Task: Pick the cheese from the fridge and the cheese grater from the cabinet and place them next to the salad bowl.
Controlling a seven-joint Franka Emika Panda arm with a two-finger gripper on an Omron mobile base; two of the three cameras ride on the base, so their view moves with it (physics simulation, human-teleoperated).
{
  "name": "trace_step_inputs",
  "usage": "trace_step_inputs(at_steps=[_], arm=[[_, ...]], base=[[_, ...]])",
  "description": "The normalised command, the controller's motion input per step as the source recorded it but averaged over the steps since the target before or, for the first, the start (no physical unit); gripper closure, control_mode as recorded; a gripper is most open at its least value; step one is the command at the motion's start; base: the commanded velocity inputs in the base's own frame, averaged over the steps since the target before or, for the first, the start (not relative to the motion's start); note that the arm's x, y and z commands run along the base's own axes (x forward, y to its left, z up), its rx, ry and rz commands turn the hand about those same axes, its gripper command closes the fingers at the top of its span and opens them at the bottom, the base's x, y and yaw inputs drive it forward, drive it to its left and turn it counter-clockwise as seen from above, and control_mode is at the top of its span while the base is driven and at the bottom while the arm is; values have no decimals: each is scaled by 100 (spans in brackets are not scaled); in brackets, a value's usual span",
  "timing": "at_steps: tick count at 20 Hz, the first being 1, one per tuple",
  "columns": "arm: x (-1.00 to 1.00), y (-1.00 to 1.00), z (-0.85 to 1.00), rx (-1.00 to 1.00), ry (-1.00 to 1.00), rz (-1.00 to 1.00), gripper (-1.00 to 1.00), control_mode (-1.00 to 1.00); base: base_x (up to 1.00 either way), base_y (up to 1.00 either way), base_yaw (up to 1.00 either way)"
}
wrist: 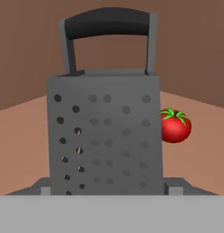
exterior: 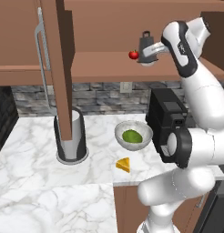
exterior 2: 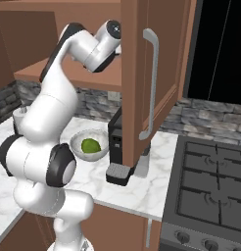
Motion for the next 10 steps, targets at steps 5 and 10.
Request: trace_step_inputs(at_steps=[5,10], arm=[[-61,3,0,1,-6,-1,100,-100],[-62,5,0,3,0,-4,100,-100]], base=[[0,0,0],[0,0,0]])
